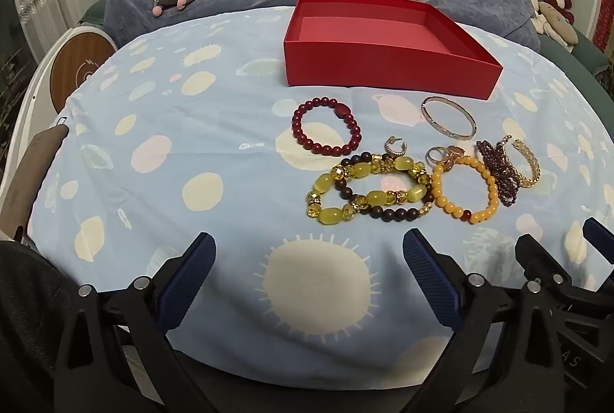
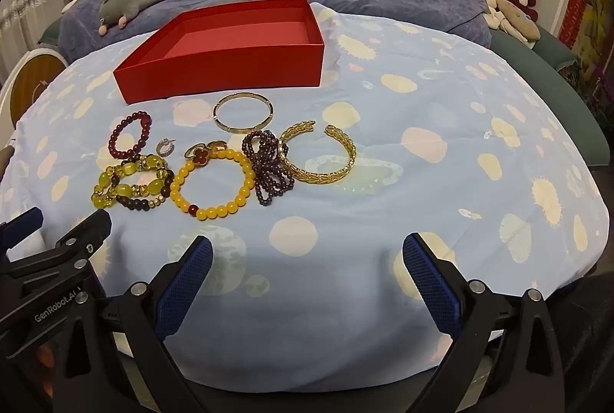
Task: Organize jewelry
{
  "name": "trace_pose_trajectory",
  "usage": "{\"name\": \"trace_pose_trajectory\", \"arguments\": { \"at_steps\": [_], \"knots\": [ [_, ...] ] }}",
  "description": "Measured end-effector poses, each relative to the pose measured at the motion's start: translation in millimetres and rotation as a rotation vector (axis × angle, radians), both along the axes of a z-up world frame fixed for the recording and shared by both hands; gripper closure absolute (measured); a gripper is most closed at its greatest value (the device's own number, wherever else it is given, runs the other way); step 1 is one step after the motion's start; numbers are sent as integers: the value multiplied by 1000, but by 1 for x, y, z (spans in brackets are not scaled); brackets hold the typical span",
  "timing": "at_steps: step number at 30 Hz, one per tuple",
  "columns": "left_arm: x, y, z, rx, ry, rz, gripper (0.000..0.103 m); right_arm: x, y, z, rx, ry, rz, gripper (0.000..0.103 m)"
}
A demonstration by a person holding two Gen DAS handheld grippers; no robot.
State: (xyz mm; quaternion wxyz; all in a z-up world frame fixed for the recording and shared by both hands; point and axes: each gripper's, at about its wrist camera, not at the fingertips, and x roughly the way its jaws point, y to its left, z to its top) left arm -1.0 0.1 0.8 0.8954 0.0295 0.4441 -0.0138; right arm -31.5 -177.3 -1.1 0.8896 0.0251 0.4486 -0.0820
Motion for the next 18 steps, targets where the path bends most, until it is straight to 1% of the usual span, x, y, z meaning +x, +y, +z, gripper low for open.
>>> {"name": "trace_pose_trajectory", "arguments": {
  "at_steps": [2,3,7,8,15,18],
  "knots": [
    [-1,1,0,1,2,2,10,-2,-2,-1,0,0,-2,8],
    [-1,1,0,2,2,4,10,-3,1,1,-18,-5,-2,8],
    [0,0,-1,8,9,-3,10,-1,3,3,-16,-9,-5,8],
    [0,0,-1,6,10,-5,10,-8,5,4,-15,-19,-6,8],
    [-1,-3,5,10,8,-19,10,-6,-4,3,10,-23,-14,8],
    [0,-4,1,10,8,-25,10,-5,-4,3,13,-22,-14,8]
  ]
}}
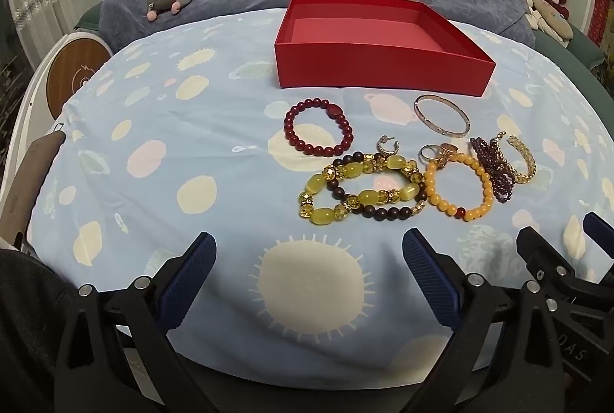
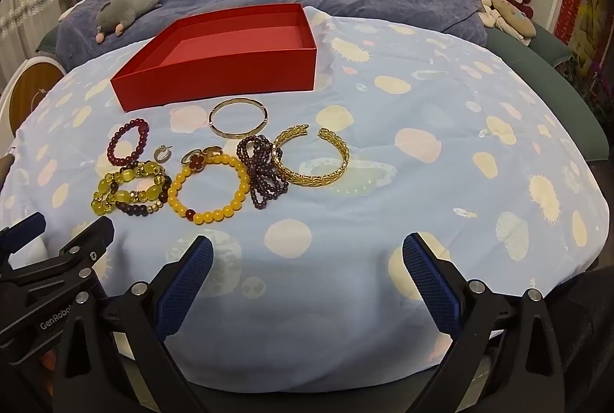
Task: Organize jewelry
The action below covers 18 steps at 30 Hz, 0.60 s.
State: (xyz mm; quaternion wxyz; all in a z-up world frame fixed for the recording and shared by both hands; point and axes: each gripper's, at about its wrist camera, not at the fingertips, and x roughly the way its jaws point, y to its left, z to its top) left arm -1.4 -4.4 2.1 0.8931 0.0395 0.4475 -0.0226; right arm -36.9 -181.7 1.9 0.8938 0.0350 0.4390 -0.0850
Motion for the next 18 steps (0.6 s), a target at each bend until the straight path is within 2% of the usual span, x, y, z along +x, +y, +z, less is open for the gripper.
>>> {"name": "trace_pose_trajectory", "arguments": {
  "at_steps": [18],
  "knots": [
    [-1,2,1,4,-19,13,10,0,3,0,-6,-2,6,8]
  ]
}}
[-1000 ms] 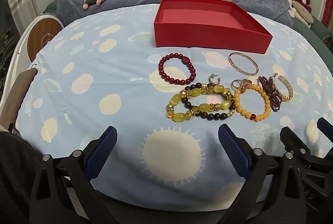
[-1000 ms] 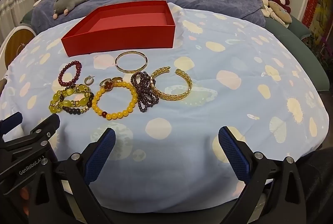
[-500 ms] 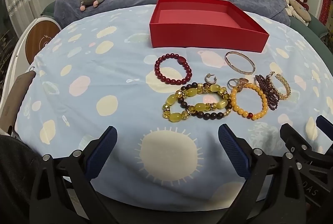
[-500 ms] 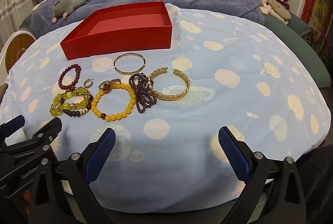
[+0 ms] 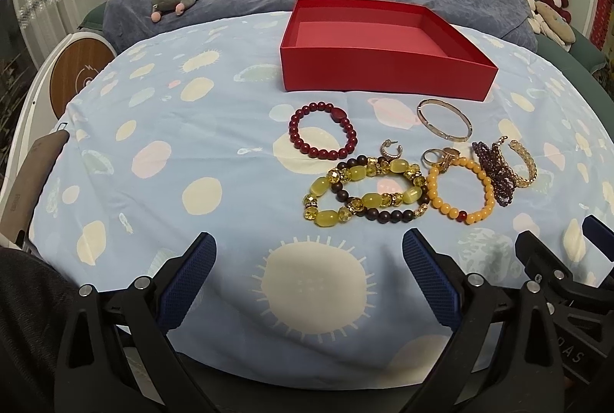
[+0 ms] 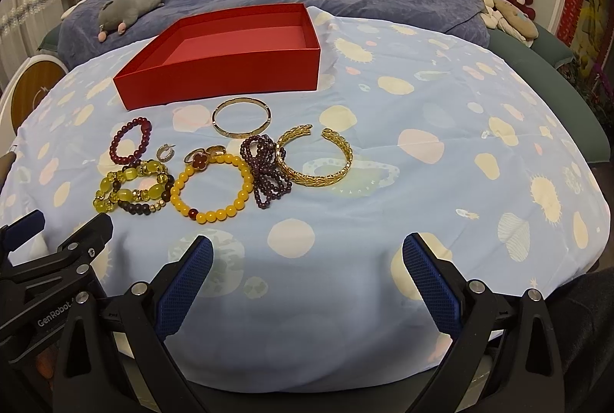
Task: Organize jewelry
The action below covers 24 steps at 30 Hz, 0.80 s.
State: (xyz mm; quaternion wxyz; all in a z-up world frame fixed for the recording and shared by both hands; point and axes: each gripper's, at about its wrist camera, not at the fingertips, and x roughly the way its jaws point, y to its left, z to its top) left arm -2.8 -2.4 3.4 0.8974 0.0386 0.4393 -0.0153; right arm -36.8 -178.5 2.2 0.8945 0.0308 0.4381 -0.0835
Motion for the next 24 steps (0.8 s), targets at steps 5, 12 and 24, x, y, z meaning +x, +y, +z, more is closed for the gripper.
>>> {"name": "trace_pose_trajectory", "arguments": {
  "at_steps": [5,12,24],
  "knots": [
    [0,0,1,10,-1,2,10,0,1,0,-2,-1,1,8],
    [1,-1,0,11,7,0,10,0,0,0,-1,-2,0,8],
    [0,-1,0,11,6,0,10,0,0,2,-4,-5,0,8]
  ]
}}
